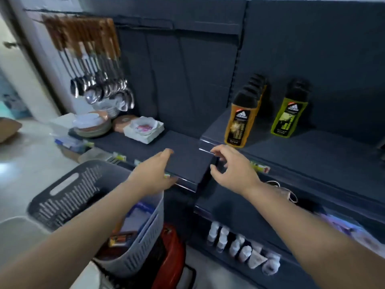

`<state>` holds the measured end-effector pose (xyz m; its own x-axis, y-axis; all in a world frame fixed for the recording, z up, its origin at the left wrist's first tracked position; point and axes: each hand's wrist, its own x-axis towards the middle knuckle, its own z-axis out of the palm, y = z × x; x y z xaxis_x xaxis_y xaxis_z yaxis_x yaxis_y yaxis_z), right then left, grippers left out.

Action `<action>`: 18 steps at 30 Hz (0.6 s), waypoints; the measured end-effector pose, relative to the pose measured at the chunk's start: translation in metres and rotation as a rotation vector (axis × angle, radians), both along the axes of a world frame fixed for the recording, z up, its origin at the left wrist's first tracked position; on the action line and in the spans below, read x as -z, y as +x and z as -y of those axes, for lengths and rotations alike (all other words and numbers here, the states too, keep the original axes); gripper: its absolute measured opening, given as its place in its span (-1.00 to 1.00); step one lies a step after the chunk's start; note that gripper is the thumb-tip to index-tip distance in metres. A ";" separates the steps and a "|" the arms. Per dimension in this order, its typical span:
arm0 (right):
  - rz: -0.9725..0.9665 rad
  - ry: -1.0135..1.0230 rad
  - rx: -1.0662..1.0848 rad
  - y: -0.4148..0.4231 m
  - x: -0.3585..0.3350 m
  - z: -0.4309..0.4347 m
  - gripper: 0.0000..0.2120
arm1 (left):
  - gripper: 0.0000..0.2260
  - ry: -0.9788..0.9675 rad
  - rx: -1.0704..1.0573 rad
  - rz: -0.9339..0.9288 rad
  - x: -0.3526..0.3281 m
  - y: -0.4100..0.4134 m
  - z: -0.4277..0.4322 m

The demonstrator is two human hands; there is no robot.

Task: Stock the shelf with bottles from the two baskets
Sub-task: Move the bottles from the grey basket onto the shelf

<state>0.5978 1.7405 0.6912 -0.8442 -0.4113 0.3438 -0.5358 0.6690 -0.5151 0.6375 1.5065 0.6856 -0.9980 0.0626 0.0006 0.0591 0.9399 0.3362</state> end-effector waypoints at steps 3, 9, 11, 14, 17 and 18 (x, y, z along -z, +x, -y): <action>0.100 0.053 -0.128 0.005 0.011 0.059 -0.67 | -0.33 0.038 -0.227 0.041 0.010 0.026 0.063; 0.230 0.145 -0.307 -0.003 0.048 0.160 -0.74 | -0.48 0.233 -0.585 0.032 0.046 0.073 0.131; 0.278 0.194 -0.364 -0.007 0.066 0.187 -0.76 | -0.48 0.263 -0.677 0.072 0.062 0.082 0.143; 0.334 0.260 -0.419 -0.015 0.099 0.220 -0.77 | -0.56 0.348 -0.789 0.086 0.090 0.088 0.153; 0.382 0.341 -0.443 -0.024 0.128 0.245 -0.82 | -0.59 0.405 -0.864 0.120 0.115 0.084 0.149; 0.408 0.383 -0.443 -0.027 0.136 0.252 -0.82 | -0.59 0.425 -0.882 0.142 0.123 0.081 0.145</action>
<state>0.5706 1.4884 0.5555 -0.6000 -0.7743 -0.2012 -0.6138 0.6068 -0.5051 0.7185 1.3613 0.5623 -0.6799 -0.6809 -0.2722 -0.6710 0.4279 0.6055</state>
